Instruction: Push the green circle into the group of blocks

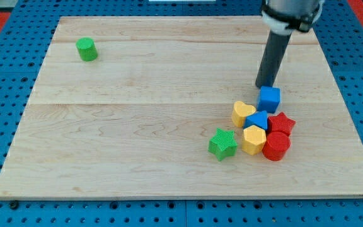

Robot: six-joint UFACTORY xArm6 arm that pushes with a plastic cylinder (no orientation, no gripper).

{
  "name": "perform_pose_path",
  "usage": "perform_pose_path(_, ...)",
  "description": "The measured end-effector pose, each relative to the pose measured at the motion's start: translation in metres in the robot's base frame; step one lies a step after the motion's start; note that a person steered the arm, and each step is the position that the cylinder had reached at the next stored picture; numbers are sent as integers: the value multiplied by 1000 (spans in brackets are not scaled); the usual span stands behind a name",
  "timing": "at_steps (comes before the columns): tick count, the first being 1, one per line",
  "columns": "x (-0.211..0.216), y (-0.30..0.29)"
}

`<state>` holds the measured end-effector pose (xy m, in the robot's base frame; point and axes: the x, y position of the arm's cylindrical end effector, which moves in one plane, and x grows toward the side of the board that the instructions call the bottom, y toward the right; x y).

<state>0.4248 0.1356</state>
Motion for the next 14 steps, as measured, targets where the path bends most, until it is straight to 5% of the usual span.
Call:
perform_pose_path(1, -23, -14)
perform_pose_path(2, -105, -33)
perform_pose_path(3, -182, -112)
perform_pose_path(4, -209, -245)
perform_pose_path(5, -183, -371)
perform_pose_path(6, -82, -353)
perform_pose_path(7, -76, -312)
perform_pose_path(8, -92, -379)
perform_pose_path(9, -141, -358)
perform_pose_path(11, -60, -194)
perform_pose_path(12, -95, -210)
perform_pose_path(14, -26, -111)
